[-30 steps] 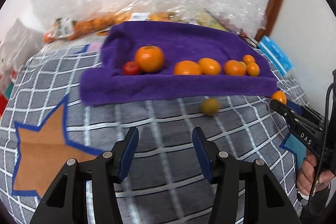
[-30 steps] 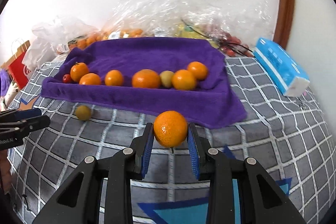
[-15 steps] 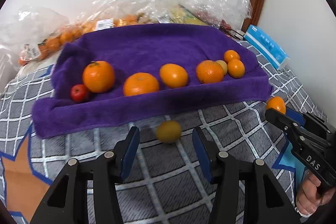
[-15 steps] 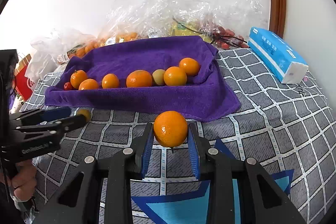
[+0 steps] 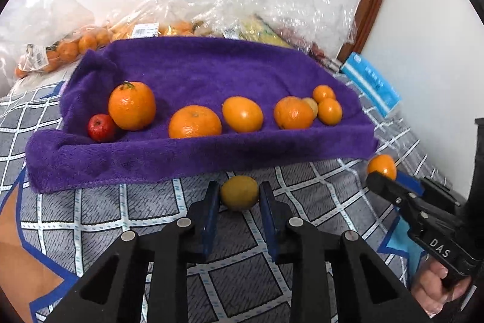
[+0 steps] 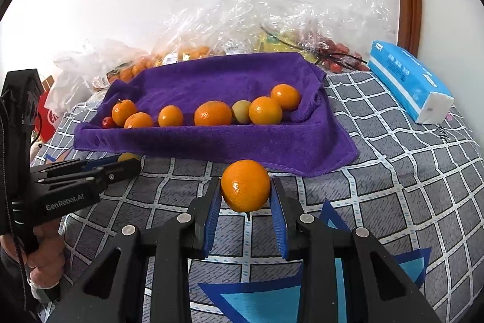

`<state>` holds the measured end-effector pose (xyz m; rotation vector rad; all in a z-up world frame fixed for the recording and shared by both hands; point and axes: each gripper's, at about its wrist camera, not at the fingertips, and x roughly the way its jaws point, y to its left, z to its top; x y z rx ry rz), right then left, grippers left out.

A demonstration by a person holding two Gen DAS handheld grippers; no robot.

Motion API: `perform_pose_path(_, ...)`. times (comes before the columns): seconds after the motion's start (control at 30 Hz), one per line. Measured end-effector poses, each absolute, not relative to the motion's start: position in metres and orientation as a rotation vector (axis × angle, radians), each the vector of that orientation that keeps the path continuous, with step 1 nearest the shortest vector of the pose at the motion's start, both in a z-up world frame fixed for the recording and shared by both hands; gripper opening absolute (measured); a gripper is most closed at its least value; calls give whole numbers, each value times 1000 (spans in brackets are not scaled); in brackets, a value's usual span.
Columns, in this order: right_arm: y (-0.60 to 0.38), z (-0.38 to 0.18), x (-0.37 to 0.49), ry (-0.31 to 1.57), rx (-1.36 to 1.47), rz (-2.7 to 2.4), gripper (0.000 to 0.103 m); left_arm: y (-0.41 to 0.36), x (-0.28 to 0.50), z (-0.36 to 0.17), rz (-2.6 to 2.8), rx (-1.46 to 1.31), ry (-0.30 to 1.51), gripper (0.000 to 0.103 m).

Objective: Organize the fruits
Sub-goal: 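Grasp the small yellow fruit on the bed with the left tool, then carry the yellow fruit with the left tool while the right tool carries the orange over the towel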

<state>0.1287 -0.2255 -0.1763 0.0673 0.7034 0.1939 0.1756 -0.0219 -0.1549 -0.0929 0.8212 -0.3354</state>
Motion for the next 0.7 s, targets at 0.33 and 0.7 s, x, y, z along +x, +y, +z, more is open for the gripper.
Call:
perform_pose_path(0.33, -226, -174, 125, 688, 74, 222, 32, -19, 161, -149, -311, -80, 777, 25)
perform_pose_path(0.7, -227, -173, 125, 688, 83, 216, 32, 3, 151, -150, -260, -137, 773, 25)
